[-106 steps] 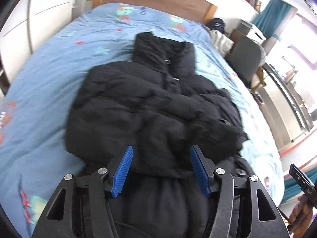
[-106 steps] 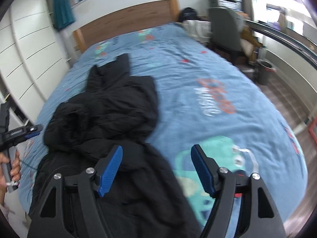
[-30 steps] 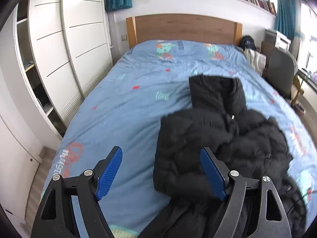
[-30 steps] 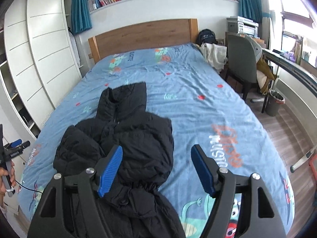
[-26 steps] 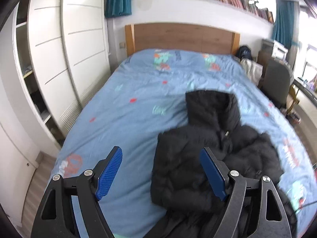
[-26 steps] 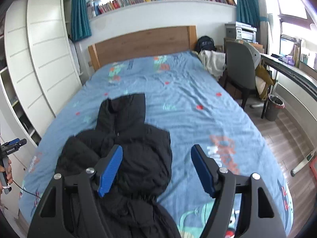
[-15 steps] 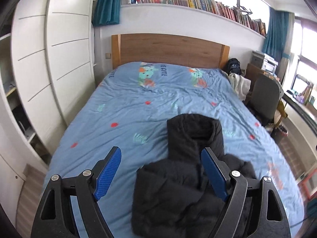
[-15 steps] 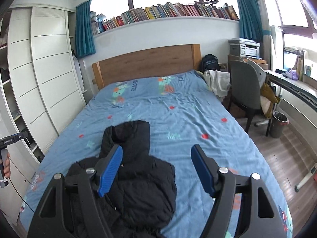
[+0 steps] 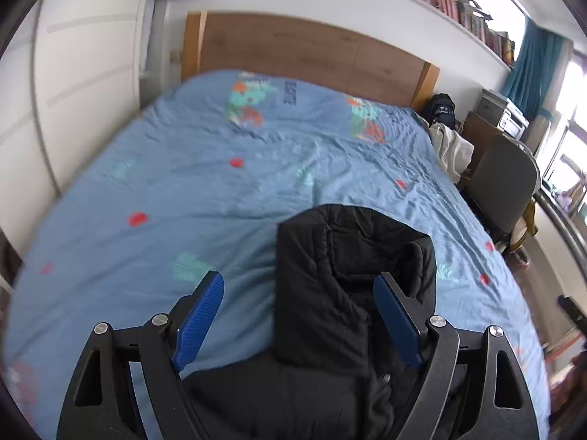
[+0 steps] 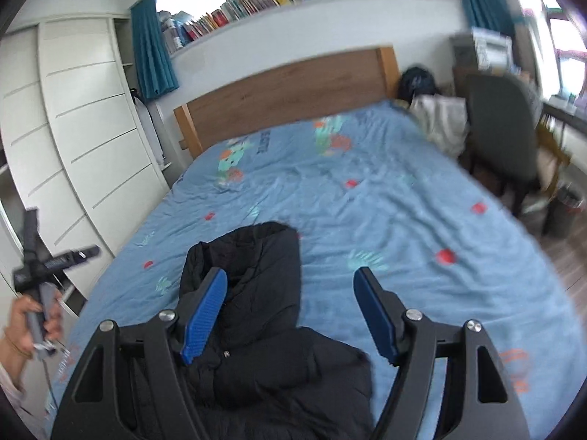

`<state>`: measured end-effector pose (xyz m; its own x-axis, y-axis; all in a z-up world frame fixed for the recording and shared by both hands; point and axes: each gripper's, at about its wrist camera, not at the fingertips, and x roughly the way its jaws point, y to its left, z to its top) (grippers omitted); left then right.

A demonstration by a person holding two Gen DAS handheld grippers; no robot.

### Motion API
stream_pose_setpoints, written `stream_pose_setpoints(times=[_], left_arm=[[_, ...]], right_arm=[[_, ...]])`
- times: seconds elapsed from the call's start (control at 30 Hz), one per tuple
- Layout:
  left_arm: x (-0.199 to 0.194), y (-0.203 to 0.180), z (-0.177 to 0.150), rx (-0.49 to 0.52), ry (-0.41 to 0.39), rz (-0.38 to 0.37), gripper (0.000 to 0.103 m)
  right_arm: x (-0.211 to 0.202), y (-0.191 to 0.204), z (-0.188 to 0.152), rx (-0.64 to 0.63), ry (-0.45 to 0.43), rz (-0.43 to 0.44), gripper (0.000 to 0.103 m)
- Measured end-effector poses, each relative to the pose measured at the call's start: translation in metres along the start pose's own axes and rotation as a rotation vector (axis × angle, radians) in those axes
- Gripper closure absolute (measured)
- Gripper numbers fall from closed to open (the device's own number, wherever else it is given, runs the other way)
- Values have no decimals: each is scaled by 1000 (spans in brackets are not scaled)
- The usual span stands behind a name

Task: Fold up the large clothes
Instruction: 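Lower both tools onto the coat hem edge, then close both tools on the coat hem and fold it toward the collar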

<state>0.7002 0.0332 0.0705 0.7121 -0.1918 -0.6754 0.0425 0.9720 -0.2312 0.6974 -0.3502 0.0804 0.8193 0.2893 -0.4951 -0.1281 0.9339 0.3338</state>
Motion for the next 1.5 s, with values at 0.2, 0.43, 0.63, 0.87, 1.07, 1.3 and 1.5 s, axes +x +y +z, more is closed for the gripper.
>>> stream_pose_setpoints(times=[0.2,0.43,0.63,0.87,1.07,1.3,1.5], left_arm=[[79,13,24,-78,67,-61,20],[163,43,27,-197,128,-96,20],[209,55,12,-255,187,-142,20],[243,51,-3,-248,315,-163,86],[218,36,-8,-169,279,-135,94],[148,23,-12,-118,209,-182,95],[78,17,-17,-93,150,-209,95]], right_arm=[[107,-11,11,81,79,42,32],[224,-14,14,154,138,84,26],[292,-7,6,158,201,69,26],[326,-13,4,195,297,36,45],[307,-6,4,114,332,-10,89],[233,12,11,44,269,3,90],[143,37,13,-16,204,11,90]])
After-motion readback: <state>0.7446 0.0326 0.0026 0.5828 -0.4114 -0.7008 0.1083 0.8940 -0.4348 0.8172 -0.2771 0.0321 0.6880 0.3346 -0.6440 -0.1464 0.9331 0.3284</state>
